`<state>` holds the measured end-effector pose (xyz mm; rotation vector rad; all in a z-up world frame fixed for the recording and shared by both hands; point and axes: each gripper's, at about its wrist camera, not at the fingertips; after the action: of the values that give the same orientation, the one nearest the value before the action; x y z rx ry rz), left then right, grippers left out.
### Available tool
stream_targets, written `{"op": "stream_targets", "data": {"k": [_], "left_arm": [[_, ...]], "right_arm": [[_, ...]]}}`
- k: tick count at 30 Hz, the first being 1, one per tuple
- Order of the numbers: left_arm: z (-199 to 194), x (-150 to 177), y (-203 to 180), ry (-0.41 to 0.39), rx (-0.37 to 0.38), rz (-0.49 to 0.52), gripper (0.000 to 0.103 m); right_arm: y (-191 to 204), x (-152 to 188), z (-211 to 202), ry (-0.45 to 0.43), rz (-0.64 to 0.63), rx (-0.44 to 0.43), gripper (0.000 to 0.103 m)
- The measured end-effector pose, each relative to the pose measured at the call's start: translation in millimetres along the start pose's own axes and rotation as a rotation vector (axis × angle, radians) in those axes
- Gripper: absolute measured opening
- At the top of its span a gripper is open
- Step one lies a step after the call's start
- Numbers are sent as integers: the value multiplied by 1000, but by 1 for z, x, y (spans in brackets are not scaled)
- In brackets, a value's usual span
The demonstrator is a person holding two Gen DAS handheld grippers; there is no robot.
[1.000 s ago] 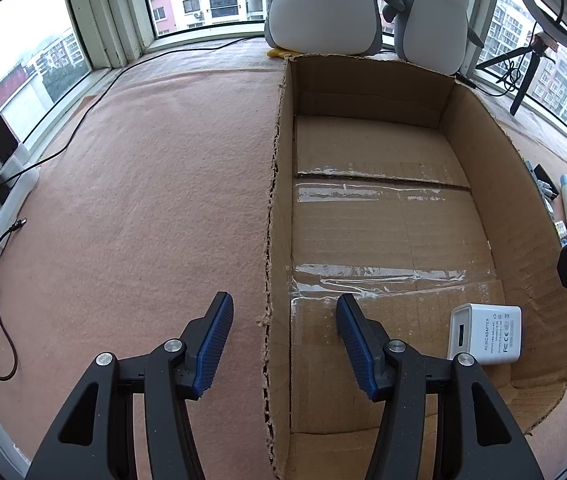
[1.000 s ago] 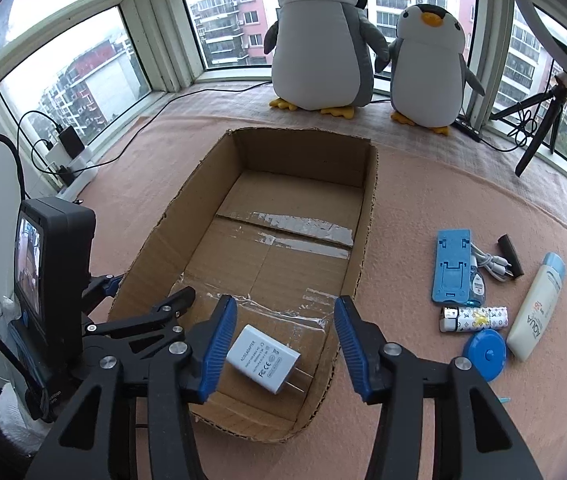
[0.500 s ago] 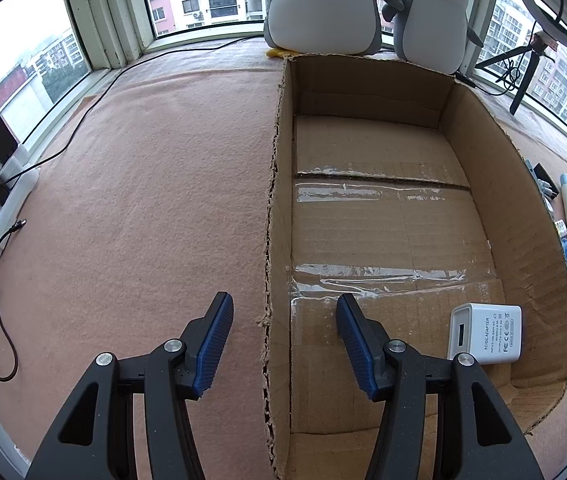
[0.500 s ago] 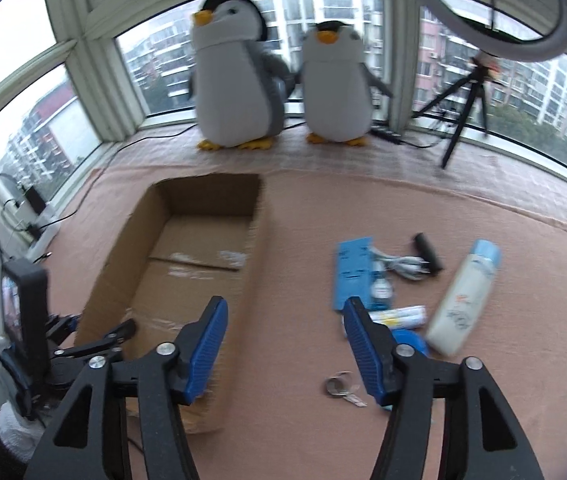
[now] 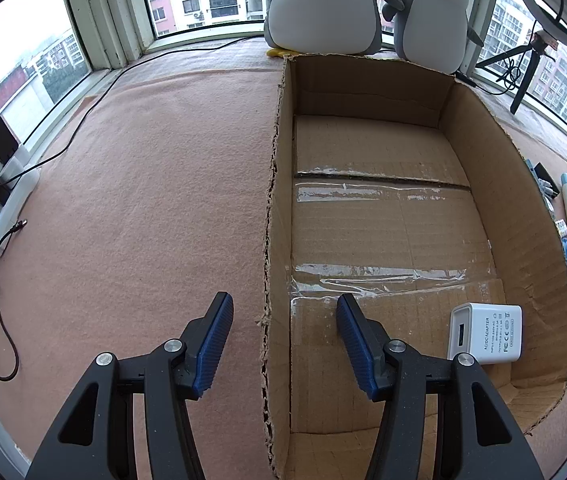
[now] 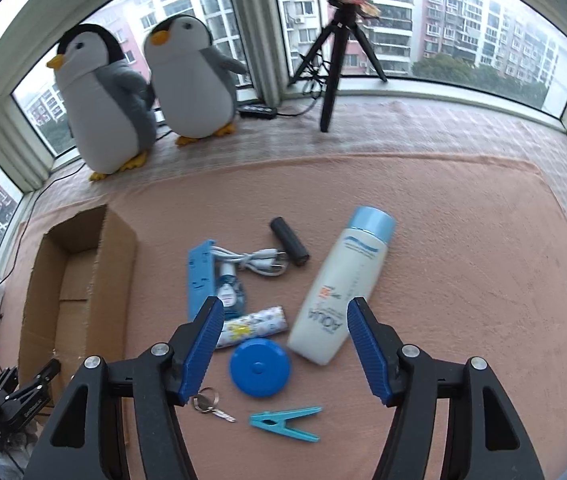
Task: Organize rigid objects
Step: 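Move the right tool to the white AQUA sunscreen bottle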
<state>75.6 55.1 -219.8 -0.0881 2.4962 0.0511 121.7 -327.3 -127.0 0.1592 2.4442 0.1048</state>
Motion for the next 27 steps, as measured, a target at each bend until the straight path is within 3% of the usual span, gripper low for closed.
{"op": "stream_targets", "data": {"k": [12,27], "left_arm": [[0,0,0,0,2,-2,58],[1,0,1,0,5,-4,58]], "right_arm": [[-41,-3,52,122,113,40,61],[-53,-13,102,177,133,127,61]]}}
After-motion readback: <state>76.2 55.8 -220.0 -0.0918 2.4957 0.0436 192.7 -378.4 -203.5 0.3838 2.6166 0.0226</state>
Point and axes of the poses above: each gripper's, at about its wrist camera, not at the fingertips, and z roughly the way its jaws point, y to its left, x to its underside, and after that the axes turned 9 degrees about -y, right-handed
